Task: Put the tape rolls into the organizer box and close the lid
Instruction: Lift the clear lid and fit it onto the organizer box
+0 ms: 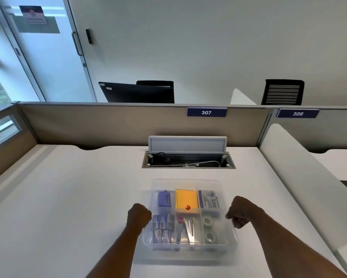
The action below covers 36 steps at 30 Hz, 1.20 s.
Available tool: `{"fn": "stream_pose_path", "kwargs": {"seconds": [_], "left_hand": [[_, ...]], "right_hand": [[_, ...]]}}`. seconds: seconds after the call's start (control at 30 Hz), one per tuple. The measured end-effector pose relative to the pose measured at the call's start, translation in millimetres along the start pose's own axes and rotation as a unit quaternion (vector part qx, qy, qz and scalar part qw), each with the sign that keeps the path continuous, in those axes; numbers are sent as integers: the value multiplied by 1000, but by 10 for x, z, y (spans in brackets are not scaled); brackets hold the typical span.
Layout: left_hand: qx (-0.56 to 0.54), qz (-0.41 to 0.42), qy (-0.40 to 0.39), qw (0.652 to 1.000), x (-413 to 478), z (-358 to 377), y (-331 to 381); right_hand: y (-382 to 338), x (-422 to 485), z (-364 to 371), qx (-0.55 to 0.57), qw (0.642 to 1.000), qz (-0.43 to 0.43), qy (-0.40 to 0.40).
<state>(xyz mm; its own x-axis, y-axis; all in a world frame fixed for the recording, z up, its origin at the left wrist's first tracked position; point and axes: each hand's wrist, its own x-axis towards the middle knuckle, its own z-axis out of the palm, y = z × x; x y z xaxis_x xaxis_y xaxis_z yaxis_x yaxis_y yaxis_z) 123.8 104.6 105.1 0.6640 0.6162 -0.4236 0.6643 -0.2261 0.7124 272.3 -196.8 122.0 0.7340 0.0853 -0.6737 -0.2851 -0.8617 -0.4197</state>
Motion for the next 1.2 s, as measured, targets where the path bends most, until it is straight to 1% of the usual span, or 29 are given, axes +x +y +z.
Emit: {"fn": "stream_pose_path", "kwargs": {"seconds": [0.2, 0.37, 0.53, 0.63, 0.7, 0.8, 0.87, 0.9, 0.93, 1.0, 1.1, 1.13, 1.2], "left_hand": [[-31, -10, -46, 998, 30, -2, -23], [-114, -24, -98, 988, -35, 4, -97], [-116, -16, -115, 986, -29, 5, -118], [-85, 21, -79, 993, -74, 117, -220], [-43, 53, -14, 998, -144, 272, -340], [-33, 47, 74, 996, -239, 474, -480], [-27, 54, 100, 993, -263, 510, -497], [-27, 58, 106, 992, -269, 508, -490], [-27, 61, 111, 992, -272, 502, -484], [-32, 70, 121, 990, -262, 490, -475], [-39, 83, 122, 988, -217, 501, -461], [-45, 86, 118, 988, -207, 501, -461], [-56, 80, 112, 989, -190, 490, -462]], "right_hand": [[-21, 28, 33, -29, 1000, -10, 5], [-33, 71, 62, -50, 998, -10, 31], [-35, 63, 60, -37, 999, 16, 16], [-43, 6, 69, -18, 999, 27, -20], [-9, -32, 102, 3, 999, 20, -37], [87, -135, 165, 102, 994, -19, -25], [192, -185, 228, 167, 985, -48, -15], [237, -215, 272, 176, 982, -67, -5], [277, -214, 341, 151, 984, -95, 25], [358, -181, 545, 73, 980, -143, 116], [431, -83, 818, 77, 961, -123, 236], [431, -77, 861, 73, 957, -114, 258], [423, -64, 894, 63, 952, -113, 278]]}}
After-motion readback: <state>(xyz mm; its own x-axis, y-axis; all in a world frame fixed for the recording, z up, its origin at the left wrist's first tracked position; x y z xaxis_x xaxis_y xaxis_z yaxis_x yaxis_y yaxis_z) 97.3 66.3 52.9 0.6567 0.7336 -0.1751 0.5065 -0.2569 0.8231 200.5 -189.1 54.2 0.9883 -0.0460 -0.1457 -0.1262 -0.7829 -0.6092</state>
